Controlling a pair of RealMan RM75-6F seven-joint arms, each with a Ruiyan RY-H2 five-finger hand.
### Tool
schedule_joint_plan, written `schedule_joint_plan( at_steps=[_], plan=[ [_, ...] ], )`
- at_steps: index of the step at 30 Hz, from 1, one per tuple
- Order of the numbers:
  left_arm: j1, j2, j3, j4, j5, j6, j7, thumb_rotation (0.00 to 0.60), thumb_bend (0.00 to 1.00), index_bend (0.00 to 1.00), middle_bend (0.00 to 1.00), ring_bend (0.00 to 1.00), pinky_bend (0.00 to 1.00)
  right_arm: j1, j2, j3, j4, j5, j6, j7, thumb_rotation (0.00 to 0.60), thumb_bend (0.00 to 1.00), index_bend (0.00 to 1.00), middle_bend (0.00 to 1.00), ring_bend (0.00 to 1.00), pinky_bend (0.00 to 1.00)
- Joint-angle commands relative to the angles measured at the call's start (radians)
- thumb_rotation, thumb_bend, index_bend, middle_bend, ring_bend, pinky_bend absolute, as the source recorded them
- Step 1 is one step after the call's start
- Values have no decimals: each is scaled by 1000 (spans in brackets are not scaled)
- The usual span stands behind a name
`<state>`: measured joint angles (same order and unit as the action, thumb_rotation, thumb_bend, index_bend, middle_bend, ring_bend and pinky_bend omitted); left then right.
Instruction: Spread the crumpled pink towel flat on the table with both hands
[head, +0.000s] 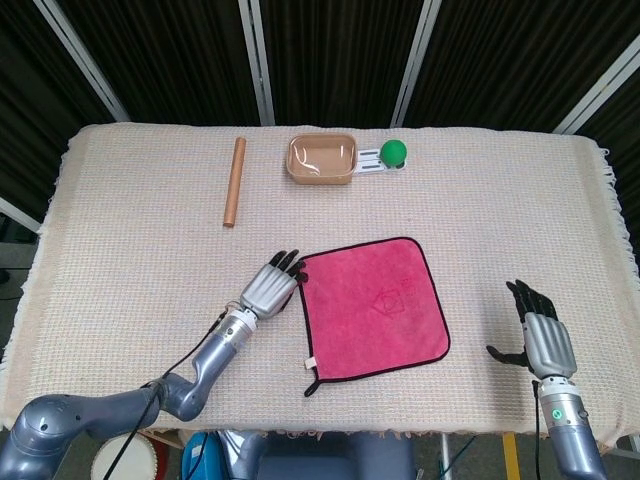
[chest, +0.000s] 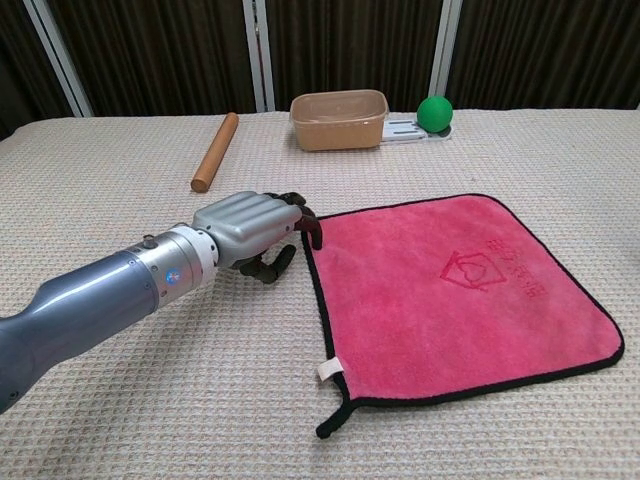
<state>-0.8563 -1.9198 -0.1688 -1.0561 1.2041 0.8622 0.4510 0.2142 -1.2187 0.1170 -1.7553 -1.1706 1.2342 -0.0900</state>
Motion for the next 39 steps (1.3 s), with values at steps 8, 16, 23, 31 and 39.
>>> schedule_joint_plan(
  at_steps=[8, 16, 23, 31, 39],
  plan=[
    [21, 48, 8, -49, 7, 26, -8, 600, 743, 304, 176, 34, 115, -4, -2, -3, -7, -9, 10, -5, 600, 171, 0, 0, 0, 0],
    [26, 56, -3, -89, 21, 67, -17, 600, 365, 208, 120, 26, 103, -6, -1, -3, -8, -16, 18, -5, 600, 171, 0, 0, 0, 0],
    [54, 106, -18, -192, 23, 142, 12, 600, 271, 169, 87, 7, 87, -7, -7, -4, 6, -37, 32, -10, 600, 172, 0, 0, 0, 0],
    [176, 266, -9, -482, -12, 304, 68, 600, 174, 167, 58, 1, 73, -7, -29, -2, 56, -68, 56, -10, 600, 171, 0, 0, 0, 0],
    [424, 510, 121, -792, 46, 598, 81, 600, 17, 95, 10, 0, 24, -19, -19, -8, 108, -150, 107, 18, 600, 171, 0, 0, 0, 0]
  ],
)
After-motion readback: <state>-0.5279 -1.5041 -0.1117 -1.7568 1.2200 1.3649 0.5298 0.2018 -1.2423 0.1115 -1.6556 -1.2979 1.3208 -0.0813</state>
